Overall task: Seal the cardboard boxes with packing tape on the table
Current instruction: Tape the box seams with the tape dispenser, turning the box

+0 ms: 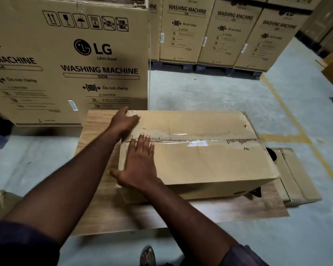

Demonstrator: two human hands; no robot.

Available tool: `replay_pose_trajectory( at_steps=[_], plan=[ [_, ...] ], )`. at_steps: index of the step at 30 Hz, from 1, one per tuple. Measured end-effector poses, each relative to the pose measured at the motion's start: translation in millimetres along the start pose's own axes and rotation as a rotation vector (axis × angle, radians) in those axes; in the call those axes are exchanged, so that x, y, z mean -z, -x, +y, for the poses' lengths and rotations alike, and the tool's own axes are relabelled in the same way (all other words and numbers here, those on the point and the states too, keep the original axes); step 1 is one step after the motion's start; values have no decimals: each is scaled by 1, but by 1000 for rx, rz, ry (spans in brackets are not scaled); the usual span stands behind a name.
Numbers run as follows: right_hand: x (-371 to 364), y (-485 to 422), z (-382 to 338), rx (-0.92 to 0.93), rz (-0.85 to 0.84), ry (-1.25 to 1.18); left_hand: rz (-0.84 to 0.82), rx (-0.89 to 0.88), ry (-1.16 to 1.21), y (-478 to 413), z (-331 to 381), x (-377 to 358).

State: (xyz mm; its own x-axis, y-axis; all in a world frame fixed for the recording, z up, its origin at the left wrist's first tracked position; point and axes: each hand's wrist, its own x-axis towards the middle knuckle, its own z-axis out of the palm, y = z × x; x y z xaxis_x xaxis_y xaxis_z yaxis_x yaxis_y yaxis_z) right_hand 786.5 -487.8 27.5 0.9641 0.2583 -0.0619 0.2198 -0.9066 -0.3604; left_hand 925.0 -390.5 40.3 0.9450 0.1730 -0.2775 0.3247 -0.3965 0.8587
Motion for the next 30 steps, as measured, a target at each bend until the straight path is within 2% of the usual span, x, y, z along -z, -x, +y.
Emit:
replay_pose_trajectory(
  at_steps=[2, 6, 9, 15, 18, 20, 22, 27, 30],
  plan=[
    [2, -3, -9, -47, -35, 18, 5, -40, -144, -13, -5, -3],
    [0, -1, -29, -125, -82, 55, -10, -63, 22, -12, -19, 8],
    [-9, 15, -41, -64, -108, 54, 3, -53, 166, 3, -38, 30],
    [-30, 39, -58, 163, -105, 99, 306, 55, 276, 46, -104, 82],
    [-32, 38, -44, 260, -81, 139, 458, 75, 285, 72, -119, 93],
    [-24, 33, -23, 294, -50, 156, 491, 80, 260, 87, -124, 91],
    [-11, 31, 4, 315, -48, 152, 453, 56, 219, 99, -123, 81],
    [12, 42, 66, 323, -32, 167, 236, -22, 145, 113, -122, 48],
    [12, 56, 91, 260, 64, 181, 197, -36, 172, 122, -119, 20]
  ],
)
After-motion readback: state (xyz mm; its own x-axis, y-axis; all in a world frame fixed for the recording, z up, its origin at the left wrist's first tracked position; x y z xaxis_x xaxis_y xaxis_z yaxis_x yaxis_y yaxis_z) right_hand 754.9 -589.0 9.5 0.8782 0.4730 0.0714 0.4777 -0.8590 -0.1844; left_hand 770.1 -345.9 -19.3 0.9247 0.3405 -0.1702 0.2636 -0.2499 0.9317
